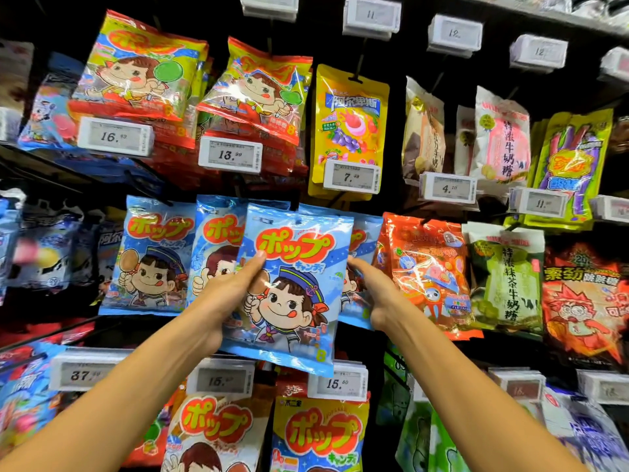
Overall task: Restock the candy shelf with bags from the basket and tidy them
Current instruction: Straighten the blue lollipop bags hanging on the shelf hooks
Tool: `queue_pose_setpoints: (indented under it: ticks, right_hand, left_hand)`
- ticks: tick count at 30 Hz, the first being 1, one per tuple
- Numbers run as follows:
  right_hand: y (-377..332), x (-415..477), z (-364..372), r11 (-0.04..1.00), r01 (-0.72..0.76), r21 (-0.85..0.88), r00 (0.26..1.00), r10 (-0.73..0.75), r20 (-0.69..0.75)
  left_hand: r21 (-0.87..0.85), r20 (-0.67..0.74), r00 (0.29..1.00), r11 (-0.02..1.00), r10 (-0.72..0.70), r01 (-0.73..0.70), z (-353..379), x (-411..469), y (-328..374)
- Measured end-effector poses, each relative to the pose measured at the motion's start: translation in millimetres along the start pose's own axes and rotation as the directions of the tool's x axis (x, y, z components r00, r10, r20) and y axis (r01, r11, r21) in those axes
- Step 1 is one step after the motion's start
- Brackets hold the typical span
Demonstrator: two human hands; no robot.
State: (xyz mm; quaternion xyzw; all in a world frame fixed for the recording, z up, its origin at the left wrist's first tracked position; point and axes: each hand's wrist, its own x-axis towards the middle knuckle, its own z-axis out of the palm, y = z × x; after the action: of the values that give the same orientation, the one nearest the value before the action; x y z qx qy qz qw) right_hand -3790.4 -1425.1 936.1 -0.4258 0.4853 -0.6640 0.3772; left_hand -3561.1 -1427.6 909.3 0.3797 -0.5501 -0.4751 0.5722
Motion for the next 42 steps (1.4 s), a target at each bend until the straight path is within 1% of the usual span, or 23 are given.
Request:
queue_pose_setpoints:
  ticks: [2, 5, 7, 9, 12, 15, 17, 19, 22, 26, 29, 32, 34, 37, 42]
  right_hand:
    - [2.6, -1.1, -1.1, 0.999, 0.031, 0.033, 0.999, -0.032, 0.039]
    - [4.7, -0.6, -2.5, 0.996, 0.064, 0.057, 0.993, -0.069, 0.096]
    - [3.0, -2.5, -2.7, 0.996, 0.08, 0.05, 0.99, -0.085, 0.111]
    - [-5.3, -2.8, -4.0, 0.989, 0.139, 0.042, 0.983, -0.143, 0.117]
    - [-30.1, -3.6, -4.4, 0.972, 0.216, 0.096, 0.972, -0.224, 0.074]
    - [-54.0, -3.0, 1.3, 0.951, 0.29, 0.107, 0.955, -0.294, 0.025]
    - [-63.1, -2.2, 7.9, 0.933, 0.317, 0.168, 0.947, -0.322, 0.0]
    - [-69.1, -0.9, 14.4, 0.926, 0.314, 0.211, 0.949, -0.311, -0.047]
    - [-76.1, 2.2, 21.2, 0.93, 0.289, 0.226, 0.956, -0.268, -0.119]
    - [-82.0, 7.4, 24.9, 0.943, 0.251, 0.219, 0.964, -0.223, -0.143]
    - [-85.0, 13.2, 23.0, 0.95, 0.222, 0.219, 0.968, -0.189, -0.165]
    - [-83.8, 16.8, 21.1, 0.973, 0.162, 0.164, 0.98, -0.139, -0.139]
    - [-83.3, 17.8, 19.9, 0.976, 0.152, 0.153, 0.983, -0.134, -0.125]
    - [-80.5, 21.4, 18.1, 0.974, 0.176, 0.143, 0.979, -0.158, -0.13]
    - [-78.4, 28.5, 19.5, 0.955, 0.259, 0.148, 0.961, -0.239, -0.139]
  left_hand:
    - [0.04, 0.031, 0.999, 0.999, -0.027, 0.026, 9.4, 1.0, -1.1]
    - [0.056, 0.074, 0.997, 0.998, -0.031, 0.027, 20.6, 2.6, -2.8]
    - [0.037, 0.077, 0.996, 0.999, -0.032, 0.029, 25.3, 3.8, -3.9]
    - [-0.014, 0.071, 0.997, 1.0, -0.02, 0.021, 28.4, 6.2, -5.5]
    - [-0.071, 0.06, 0.998, 0.997, -0.016, 0.02, 34.3, 10.0, -8.8]
    - [-0.09, 0.041, 0.999, 0.995, -0.027, 0.031, 41.9, 10.0, -8.7]
    - [-0.095, 0.033, 0.999, 0.995, -0.032, 0.035, 46.2, 11.0, -8.8]
    - [-0.107, 0.03, 0.999, 0.994, -0.033, 0.036, 48.7, 13.6, -10.7]
    - [-0.122, 0.034, 0.999, 0.991, -0.041, 0.045, 49.4, 17.7, -12.9]
    - [-0.145, 0.063, 0.998, 0.989, -0.017, 0.026, 47.4, 18.8, -11.5]
    - [-0.119, 0.038, 0.999, 0.993, -0.003, 0.008, 47.6, 18.5, -9.5]
    - [-0.099, 0.024, 1.0, 0.995, 0.002, 0.0, 47.5, 20.2, -10.4]
    - [-0.083, 0.03, 1.0, 0.997, 0.007, -0.004, 47.4, 21.4, -12.2]
    - [-0.06, 0.046, 0.999, 0.998, 0.007, -0.004, 48.7, 22.3, -13.4]
    - [-0.066, 0.034, 0.999, 0.998, 0.002, 0.0, 47.4, 26.8, -15.4]
